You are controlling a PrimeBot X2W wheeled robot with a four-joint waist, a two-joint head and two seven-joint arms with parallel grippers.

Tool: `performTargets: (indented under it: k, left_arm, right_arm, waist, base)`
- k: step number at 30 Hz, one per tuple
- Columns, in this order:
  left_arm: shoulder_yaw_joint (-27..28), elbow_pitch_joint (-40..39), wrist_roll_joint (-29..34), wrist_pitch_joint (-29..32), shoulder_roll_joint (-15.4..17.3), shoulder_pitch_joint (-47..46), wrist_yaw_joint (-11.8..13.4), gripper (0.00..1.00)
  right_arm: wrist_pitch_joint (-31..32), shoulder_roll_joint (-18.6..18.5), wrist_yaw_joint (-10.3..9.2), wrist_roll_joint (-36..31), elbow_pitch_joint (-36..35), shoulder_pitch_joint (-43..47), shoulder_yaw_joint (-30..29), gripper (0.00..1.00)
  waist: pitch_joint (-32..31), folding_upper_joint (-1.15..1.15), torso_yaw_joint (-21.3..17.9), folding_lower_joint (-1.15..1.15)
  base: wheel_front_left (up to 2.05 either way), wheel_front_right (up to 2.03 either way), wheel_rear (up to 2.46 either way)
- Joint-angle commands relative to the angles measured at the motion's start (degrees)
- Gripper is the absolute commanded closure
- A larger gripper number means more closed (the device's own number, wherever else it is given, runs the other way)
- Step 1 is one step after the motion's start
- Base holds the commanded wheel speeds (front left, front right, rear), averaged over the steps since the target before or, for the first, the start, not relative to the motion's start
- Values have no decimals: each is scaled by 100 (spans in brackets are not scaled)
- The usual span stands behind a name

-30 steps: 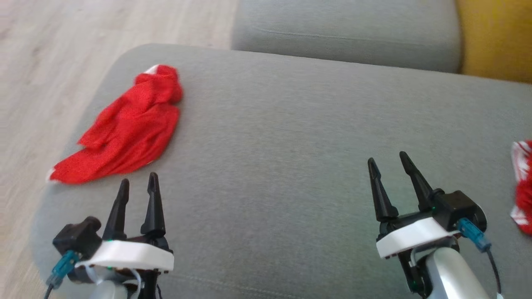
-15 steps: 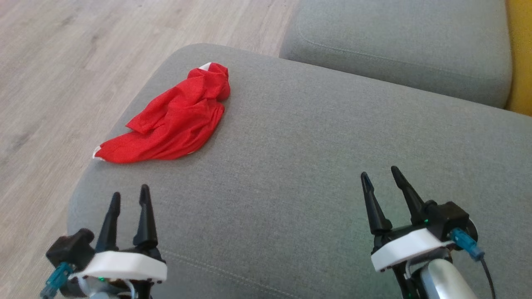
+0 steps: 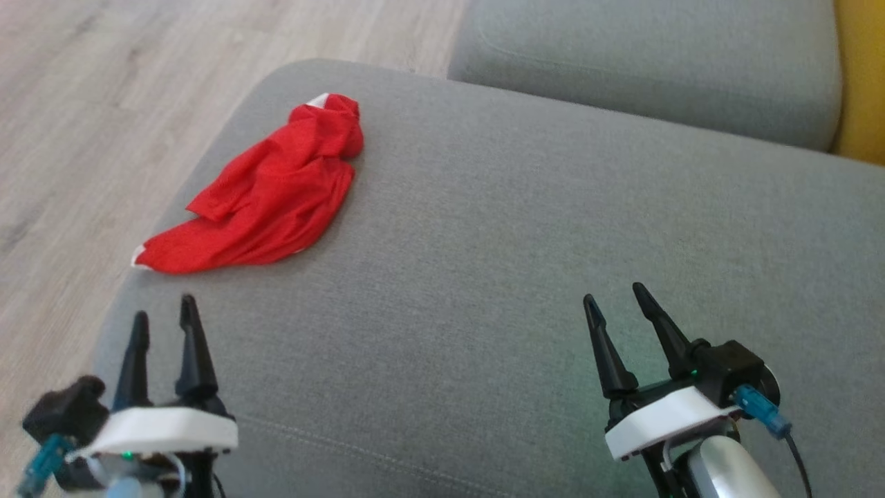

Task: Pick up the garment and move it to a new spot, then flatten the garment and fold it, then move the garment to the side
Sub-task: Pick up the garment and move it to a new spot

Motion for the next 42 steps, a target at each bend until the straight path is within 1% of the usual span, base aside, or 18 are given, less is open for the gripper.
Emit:
performTargets:
  k: [1,4,5,7,11,14,19,26,32,40,41,42]
  left_arm:
    - [277,-135,28,-31,45,-457,-62,0]
    - [382,112,179,-31,50,-694,-163,0]
    - [382,112,179,-31,50,-694,-163,0]
    - [417,330,315,-31,104,-920,-215,0]
    - [426,1045,426,72,405,-1619,-218,0]
    - [416,1586,454,408,659,-2240,-207,0]
    - [324,2513,481,1155,1110,-3196,-277,0]
    - [33,3785,577,2089,1617,-4213,-445,0]
    - [-172,4548,615,2534,1892,-4809,-538,0]
    - [-370,5335,659,2842,2133,-5302,-581,0]
    - [-399,5415,663,2872,2145,-5343,-586,18]
    - [-413,5477,654,2869,2154,-5379,-591,88]
  right_arm:
    - [11,-9,11,-5,-235,-255,134,0]
    - [37,-9,11,-62,-308,-320,67,0]
    - [37,-9,11,-62,-308,-320,67,0]
    - [72,-9,11,-132,-395,-378,-19,0]
    - [197,-9,11,-332,-654,-524,-300,0]
    - [334,-9,11,-504,-935,-623,-499,0]
    - [557,-9,11,-741,-1435,-772,-731,0]
    - [759,-9,11,-867,-1869,-913,-730,0]
    - [800,-9,11,-937,-2016,-975,-684,0]
    - [785,-9,11,-943,-2074,-1026,-679,0]
    - [779,-9,11,-941,-2072,-1033,-688,0]
    - [771,-9,11,-937,-2066,-1038,-697,0]
  waist:
    - [145,0,-115,0]
    - [298,0,-216,0]
    - [298,0,-216,0]
    - [430,0,-283,0]
    - [767,0,-400,0]
    - [1046,0,-497,0]
    - [1464,0,-677,0]
    - [1912,0,-944,0]
    - [2168,0,-1158,0]
    - [2349,0,-1361,0]
    - [2354,0,-1374,0]
    - [2354,0,-1385,0]
  base:
    - [0,0,0]
    - [0,0,0]
    - [0,0,0]
    - [0,0,0]
    - [0,0,0]
    - [0,0,0]
    - [0,0,0]
    - [0,0,0]
    - [0,0,0]
    - [0,0,0]
    - [0,0,0]
    - [0,0,0]
